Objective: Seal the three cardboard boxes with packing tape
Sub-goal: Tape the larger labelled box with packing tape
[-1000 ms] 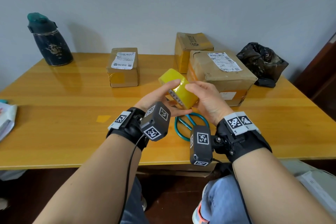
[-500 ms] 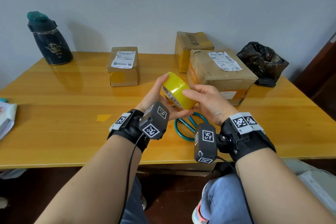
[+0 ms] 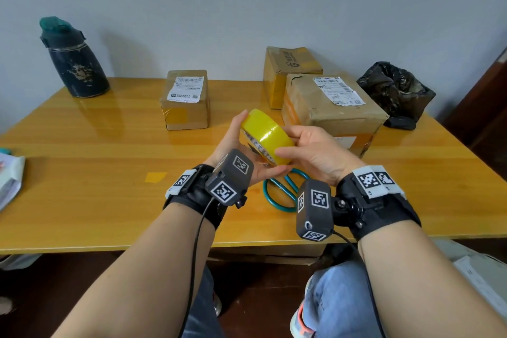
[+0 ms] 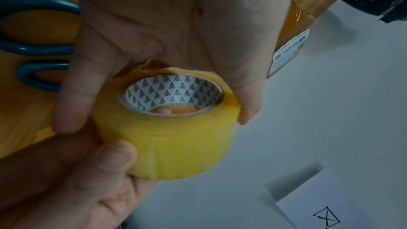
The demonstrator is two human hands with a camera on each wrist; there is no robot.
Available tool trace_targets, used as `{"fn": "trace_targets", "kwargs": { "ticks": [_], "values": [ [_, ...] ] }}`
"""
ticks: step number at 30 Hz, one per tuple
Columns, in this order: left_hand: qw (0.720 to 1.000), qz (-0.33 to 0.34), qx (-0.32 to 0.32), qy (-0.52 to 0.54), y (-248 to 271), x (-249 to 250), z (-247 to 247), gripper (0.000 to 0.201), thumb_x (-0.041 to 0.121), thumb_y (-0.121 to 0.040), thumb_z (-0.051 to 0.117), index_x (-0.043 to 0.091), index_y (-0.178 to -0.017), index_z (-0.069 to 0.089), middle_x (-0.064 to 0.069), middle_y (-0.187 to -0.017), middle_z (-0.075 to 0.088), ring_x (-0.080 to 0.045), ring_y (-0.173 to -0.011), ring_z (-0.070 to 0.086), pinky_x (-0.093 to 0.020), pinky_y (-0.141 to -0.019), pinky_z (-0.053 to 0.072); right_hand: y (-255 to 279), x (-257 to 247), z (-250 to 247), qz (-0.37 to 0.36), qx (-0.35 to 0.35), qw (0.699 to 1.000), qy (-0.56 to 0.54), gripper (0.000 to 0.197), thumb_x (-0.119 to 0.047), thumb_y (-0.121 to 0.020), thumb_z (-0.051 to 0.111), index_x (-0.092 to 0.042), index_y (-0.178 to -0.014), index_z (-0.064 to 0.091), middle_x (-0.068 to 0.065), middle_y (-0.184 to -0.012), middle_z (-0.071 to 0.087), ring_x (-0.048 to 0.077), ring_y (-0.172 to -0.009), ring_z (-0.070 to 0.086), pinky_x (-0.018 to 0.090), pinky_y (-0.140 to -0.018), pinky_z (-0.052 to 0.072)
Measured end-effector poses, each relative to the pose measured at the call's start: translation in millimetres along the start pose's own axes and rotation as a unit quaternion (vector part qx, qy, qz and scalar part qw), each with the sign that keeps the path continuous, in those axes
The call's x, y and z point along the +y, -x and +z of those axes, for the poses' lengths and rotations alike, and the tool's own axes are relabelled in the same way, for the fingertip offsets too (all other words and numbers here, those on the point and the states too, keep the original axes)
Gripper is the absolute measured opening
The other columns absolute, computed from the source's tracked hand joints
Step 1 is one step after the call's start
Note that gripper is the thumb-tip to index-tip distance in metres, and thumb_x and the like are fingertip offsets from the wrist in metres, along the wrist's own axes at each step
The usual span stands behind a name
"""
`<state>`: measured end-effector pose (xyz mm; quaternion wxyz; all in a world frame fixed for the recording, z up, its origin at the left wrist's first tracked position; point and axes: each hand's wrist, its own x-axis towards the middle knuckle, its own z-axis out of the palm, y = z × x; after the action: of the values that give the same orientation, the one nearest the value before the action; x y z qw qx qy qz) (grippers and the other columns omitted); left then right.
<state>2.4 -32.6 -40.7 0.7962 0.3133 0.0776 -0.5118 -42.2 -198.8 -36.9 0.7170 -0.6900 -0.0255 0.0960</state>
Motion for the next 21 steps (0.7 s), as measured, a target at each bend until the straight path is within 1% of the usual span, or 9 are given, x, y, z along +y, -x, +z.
{"fn": "trace_targets", "kwargs": {
  "ticks": [2,5,7,10,12,14,17,19,21],
  "values": [
    [1.000,0.013,-0.005,-0.017,-2.8,-1.2,-1.0,0.091,0.066,-0.071,0.065,-0.002,-0.129,0.051,-0.030,-0.120,0.058,-0.043,-0.111,0.056,-0.051,-0.079,0.057,-0.3,-1.9,4.1,-0.008,0.046,0.998,0.034,0.031,-0.005,-0.077,0.071,-0.009,-0.108,0.066,0.018,-0.107,0.069,0.034,-0.100,0.065,0.051,-0.091,0.049],
    [0.995,0.027,-0.001,-0.096,-7.6,3.4,-2.1,0.097,0.067,-0.066,0.065,0.002,-0.136,0.046,-0.030,-0.132,0.053,-0.046,-0.127,0.045,-0.057,-0.107,0.035,0.3,-2.6,10.5,-0.014,0.095,0.994,0.044,0.025,-0.017,-0.081,0.072,-0.006,-0.103,0.068,0.020,-0.105,0.070,0.033,-0.097,0.067,0.050,-0.091,0.052],
    [0.987,0.044,0.020,-0.151,-8.1,6.2,0.4,0.086,0.068,-0.074,0.056,-0.004,-0.121,0.062,-0.032,-0.115,0.062,-0.050,-0.122,0.048,-0.063,-0.108,0.029,1.8,-2.2,15.3,-0.013,0.107,0.994,0.035,0.029,-0.022,-0.083,0.071,-0.003,-0.104,0.067,0.022,-0.104,0.069,0.038,-0.098,0.066,0.050,-0.089,0.053],
    [0.971,0.113,0.039,-0.206,-6.0,1.0,5.0,0.050,0.051,-0.087,0.056,0.009,-0.072,0.079,-0.020,-0.081,0.072,-0.047,-0.113,0.054,-0.066,-0.104,0.034,1.0,-2.0,20.4,-0.030,0.129,0.990,0.057,0.040,-0.026,-0.083,0.072,0.006,-0.105,0.063,0.021,-0.098,0.070,0.033,-0.087,0.070,0.049,-0.082,0.055],
    [0.972,0.127,0.035,-0.192,-4.0,-7.3,9.4,0.048,0.045,-0.091,0.055,0.013,-0.063,0.078,-0.016,-0.076,0.073,-0.042,-0.106,0.058,-0.064,-0.105,0.035,-0.3,-3.8,20.9,-0.037,0.133,0.988,0.069,0.052,-0.031,-0.080,0.075,0.010,-0.108,0.060,0.024,-0.099,0.070,0.033,-0.087,0.070,0.051,-0.081,0.055],
    [0.978,0.111,0.028,-0.172,-2.0,-8.4,11.6,0.056,0.046,-0.092,0.051,0.008,-0.060,0.077,-0.017,-0.074,0.073,-0.039,-0.101,0.059,-0.060,-0.108,0.033,-0.2,-5.8,17.9,-0.031,0.121,0.990,0.069,0.048,-0.029,-0.079,0.076,0.007,-0.107,0.063,0.024,-0.101,0.069,0.034,-0.091,0.070,0.051,-0.083,0.056],
    [0.991,0.078,0.015,-0.106,2.9,-3.6,10.9,0.065,0.054,-0.090,0.050,-0.004,-0.080,0.076,-0.024,-0.078,0.071,-0.040,-0.104,0.057,-0.056,-0.108,0.033,1.8,-5.6,10.1,-0.016,0.077,0.996,0.046,0.026,-0.015,-0.078,0.073,-0.008,-0.102,0.068,0.017,-0.101,0.071,0.029,-0.093,0.069,0.045,-0.082,0.057],
    [0.995,0.074,0.013,-0.061,4.4,-2.8,9.4,0.066,0.059,-0.087,0.054,-0.005,-0.103,0.062,-0.028,-0.084,0.070,-0.043,-0.108,0.056,-0.057,-0.106,0.035,3.0,-3.2,6.1,-0.011,0.040,0.999,0.017,0.032,-0.012,-0.074,0.071,-0.012,-0.105,0.067,0.011,-0.100,0.072,0.025,-0.092,0.070,0.037,-0.079,0.056],
    [0.996,0.071,0.016,-0.047,4.2,-4.1,7.5,0.067,0.060,-0.085,0.055,-0.003,-0.109,0.056,-0.029,-0.088,0.069,-0.045,-0.111,0.054,-0.058,-0.105,0.035,2.6,-0.9,2.7,-0.008,0.019,1.000,0.005,0.037,-0.012,-0.072,0.069,-0.012,-0.110,0.066,0.013,-0.103,0.071,0.027,-0.094,0.068,0.040,-0.086,0.055]
  ]
}}
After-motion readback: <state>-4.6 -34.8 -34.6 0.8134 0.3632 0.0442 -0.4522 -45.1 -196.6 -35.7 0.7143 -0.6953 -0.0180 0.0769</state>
